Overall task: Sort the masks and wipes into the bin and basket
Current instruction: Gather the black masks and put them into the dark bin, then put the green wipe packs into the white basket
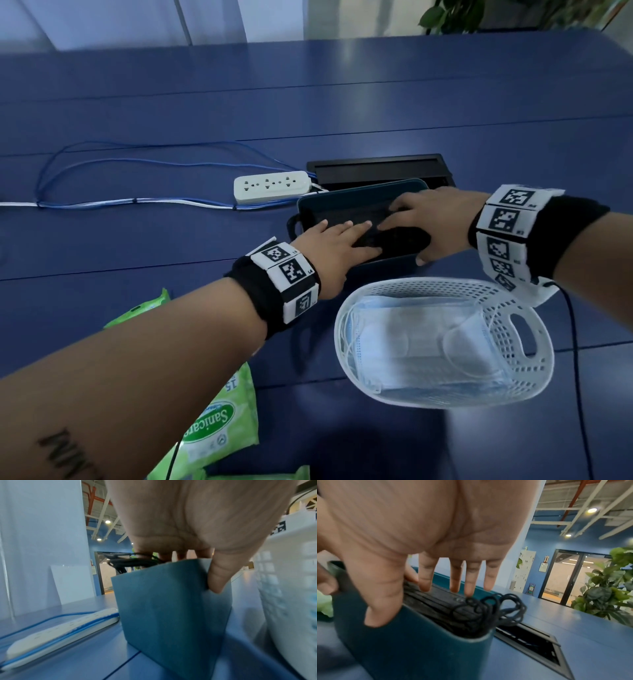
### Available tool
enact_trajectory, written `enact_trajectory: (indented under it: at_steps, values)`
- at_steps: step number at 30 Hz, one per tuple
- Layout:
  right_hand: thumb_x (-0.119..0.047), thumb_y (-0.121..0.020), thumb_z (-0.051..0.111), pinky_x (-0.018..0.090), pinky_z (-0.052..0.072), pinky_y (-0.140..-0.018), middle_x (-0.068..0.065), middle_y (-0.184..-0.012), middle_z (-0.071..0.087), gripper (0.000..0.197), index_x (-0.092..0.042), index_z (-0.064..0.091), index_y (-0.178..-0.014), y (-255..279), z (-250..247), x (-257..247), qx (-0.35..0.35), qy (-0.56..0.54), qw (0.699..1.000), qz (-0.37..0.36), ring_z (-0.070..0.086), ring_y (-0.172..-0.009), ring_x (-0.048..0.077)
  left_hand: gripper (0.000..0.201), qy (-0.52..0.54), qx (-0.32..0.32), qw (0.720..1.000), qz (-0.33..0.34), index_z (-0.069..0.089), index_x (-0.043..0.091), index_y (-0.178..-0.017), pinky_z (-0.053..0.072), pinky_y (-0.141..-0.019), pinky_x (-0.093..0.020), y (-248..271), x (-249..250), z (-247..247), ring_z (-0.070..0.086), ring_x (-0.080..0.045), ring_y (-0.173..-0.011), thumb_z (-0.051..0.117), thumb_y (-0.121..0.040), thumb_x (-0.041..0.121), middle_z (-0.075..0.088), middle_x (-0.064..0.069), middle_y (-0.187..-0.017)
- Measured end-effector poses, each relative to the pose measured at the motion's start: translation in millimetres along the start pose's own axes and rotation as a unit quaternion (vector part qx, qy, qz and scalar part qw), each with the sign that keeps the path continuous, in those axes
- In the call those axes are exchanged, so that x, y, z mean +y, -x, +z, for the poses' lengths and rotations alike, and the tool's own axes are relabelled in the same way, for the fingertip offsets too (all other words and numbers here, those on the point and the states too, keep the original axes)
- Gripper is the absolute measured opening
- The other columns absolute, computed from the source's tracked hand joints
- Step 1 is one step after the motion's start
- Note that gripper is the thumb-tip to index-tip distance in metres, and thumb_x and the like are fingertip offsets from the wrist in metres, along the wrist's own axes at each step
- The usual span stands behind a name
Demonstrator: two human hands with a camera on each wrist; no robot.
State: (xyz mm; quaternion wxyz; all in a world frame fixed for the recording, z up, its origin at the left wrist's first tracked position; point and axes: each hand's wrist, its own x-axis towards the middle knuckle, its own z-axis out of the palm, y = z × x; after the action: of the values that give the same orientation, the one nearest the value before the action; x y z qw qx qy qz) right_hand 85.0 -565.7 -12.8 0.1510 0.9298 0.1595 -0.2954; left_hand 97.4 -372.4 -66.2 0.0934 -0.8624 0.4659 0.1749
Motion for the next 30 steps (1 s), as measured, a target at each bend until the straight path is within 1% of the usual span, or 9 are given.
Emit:
enact_trajectory:
  at_steps: [2, 5, 10, 14, 17, 19, 22, 26, 30]
  values:
    - [-0.044, -0.081, 0.065, 0.035, 0.042, -0.094, -0.003, -0.144, 0.029, 0.07, -0.043, 0.027, -0.141, -0.1, 0.7, -6.1, -0.016, -0.034, 0.999, -0.006, 0.045, -0.122, 0.022, 0.06, -0.005, 0.001, 1.0, -0.01, 0.019, 0.036, -0.149, 0.012, -0.117, -0.045, 3.2, -1.6, 0.6, 0.014, -0.021, -0.146, 0.046, -0.095, 0.033, 0.009, -0.002, -0.16]
    - [-0.042, -0.084, 0.063, 0.031, 0.043, -0.085, -0.003, -0.147, 0.026, 0.067, -0.044, 0.028, -0.141, -2.6, 6.1, -9.5, -0.034, -0.044, 0.998, 0.005, 0.048, -0.12, 0.022, 0.058, -0.018, -0.028, 0.998, -0.046, 0.014, 0.037, -0.15, 0.001, -0.116, -0.05, 6.0, -4.5, 0.2, 0.01, -0.021, -0.147, 0.038, -0.097, 0.041, 0.006, -0.003, -0.16]
    - [-0.042, -0.085, 0.063, 0.029, 0.037, -0.097, -0.006, -0.152, 0.019, 0.07, -0.043, 0.025, -0.143, 5.9, 7.9, -5.5, -0.016, -0.108, 0.993, 0.033, 0.039, -0.131, 0.02, 0.065, -0.045, -0.047, 0.994, -0.09, 0.002, 0.035, -0.151, -0.014, -0.112, -0.053, 16.0, -6.9, 2.1, -0.005, -0.022, -0.148, 0.032, -0.096, 0.052, -0.003, -0.008, -0.16]
    - [-0.041, -0.084, 0.064, 0.028, 0.034, -0.102, -0.008, -0.149, 0.027, 0.065, -0.038, 0.033, -0.141, 25.0, -2.6, -13.5, 0.049, -0.178, 0.982, 0.033, 0.041, -0.129, 0.017, 0.061, 0.04, 0.013, 0.996, -0.083, 0.016, 0.033, -0.15, -0.013, -0.113, -0.05, 51.0, -11.0, 2.0, -0.004, -0.017, -0.148, 0.035, -0.095, 0.053, -0.002, -0.003, -0.161]
    - [-0.04, -0.084, 0.064, 0.026, 0.032, -0.101, -0.008, -0.142, 0.036, 0.057, -0.035, 0.041, -0.136, 45.5, -19.9, -30.6, 0.12, -0.227, 0.966, 0.016, 0.044, -0.123, 0.014, 0.054, 0.154, 0.069, 0.98, -0.105, 0.029, 0.036, -0.146, -0.003, -0.117, -0.045, 95.5, -21.0, 4.9, 0.008, -0.015, -0.147, 0.043, -0.095, 0.047, 0.008, 0.0, -0.16]
    - [-0.039, -0.084, 0.065, 0.026, 0.033, -0.101, -0.01, -0.136, 0.041, 0.053, -0.035, 0.045, -0.132, 60.1, -31.3, -47.2, 0.157, -0.244, 0.957, -0.001, 0.045, -0.12, 0.012, 0.048, 0.247, 0.079, 0.955, -0.14, 0.038, 0.035, -0.141, 0.014, -0.117, -0.037, 131.0, -30.3, 11.9, 0.026, -0.016, -0.142, 0.047, -0.095, 0.043, 0.026, 0.003, -0.154]
    - [-0.037, -0.083, 0.065, 0.031, 0.037, -0.103, -0.011, -0.127, 0.048, 0.048, -0.036, 0.049, -0.128, 78.2, -42.1, -76.4, 0.183, -0.258, 0.948, -0.026, 0.049, -0.117, 0.011, 0.039, 0.344, 0.061, 0.911, -0.218, 0.048, 0.036, -0.132, 0.034, -0.104, -0.025, 183.8, -41.8, 33.0, 0.048, -0.01, -0.124, 0.051, -0.093, 0.041, 0.05, 0.01, -0.134]
    - [-0.035, -0.083, 0.066, 0.03, 0.041, -0.099, -0.011, -0.119, 0.054, 0.044, -0.035, 0.053, -0.125, 91.3, -39.7, -120.6, 0.178, -0.273, 0.944, -0.06, 0.053, -0.109, 0.006, 0.036, 0.364, 0.003, 0.889, -0.278, 0.05, 0.038, -0.127, 0.038, -0.096, -0.022, 232.5, -46.0, 68.9, 0.054, -0.006, -0.112, 0.055, -0.091, 0.042, 0.055, 0.014, -0.114]
    - [-0.039, -0.085, 0.063, 0.022, 0.041, -0.095, -0.015, -0.119, 0.054, 0.044, -0.036, 0.05, -0.127, 91.4, -19.6, -166.2, 0.125, -0.254, 0.955, -0.087, 0.052, -0.107, 0.003, 0.045, 0.351, -0.05, 0.89, -0.287, 0.045, 0.036, -0.132, 0.039, -0.098, -0.023, 264.0, -41.0, 101.7, 0.054, -0.008, -0.115, 0.056, -0.09, 0.044, 0.054, 0.008, -0.128]
